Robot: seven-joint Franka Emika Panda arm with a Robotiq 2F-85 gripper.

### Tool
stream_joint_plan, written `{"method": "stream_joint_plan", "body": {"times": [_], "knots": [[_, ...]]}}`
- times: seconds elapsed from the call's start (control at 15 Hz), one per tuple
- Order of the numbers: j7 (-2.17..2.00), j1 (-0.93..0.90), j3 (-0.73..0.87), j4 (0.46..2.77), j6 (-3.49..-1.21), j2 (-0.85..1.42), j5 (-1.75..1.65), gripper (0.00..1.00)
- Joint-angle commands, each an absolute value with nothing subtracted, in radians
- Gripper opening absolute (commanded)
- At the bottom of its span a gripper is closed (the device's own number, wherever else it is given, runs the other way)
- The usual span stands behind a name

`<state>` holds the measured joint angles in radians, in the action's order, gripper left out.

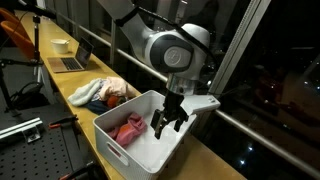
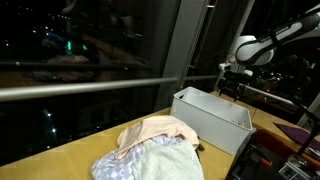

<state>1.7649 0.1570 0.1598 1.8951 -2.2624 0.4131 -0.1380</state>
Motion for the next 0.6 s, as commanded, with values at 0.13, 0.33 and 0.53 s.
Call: {"method": "stream_joint_plan", "body": {"times": [0.13,0.33,0.53], "knots": [[1.736,0.184,0.139,1.995,-2.311,0.410,-0.176,1.00],[1.727,0.193,0.148,2.060,-2.376,0.423,-0.207,1.00],[1.702,0.197,0.153,2.096,-2.429,0.444,-0.252,1.00]]}}
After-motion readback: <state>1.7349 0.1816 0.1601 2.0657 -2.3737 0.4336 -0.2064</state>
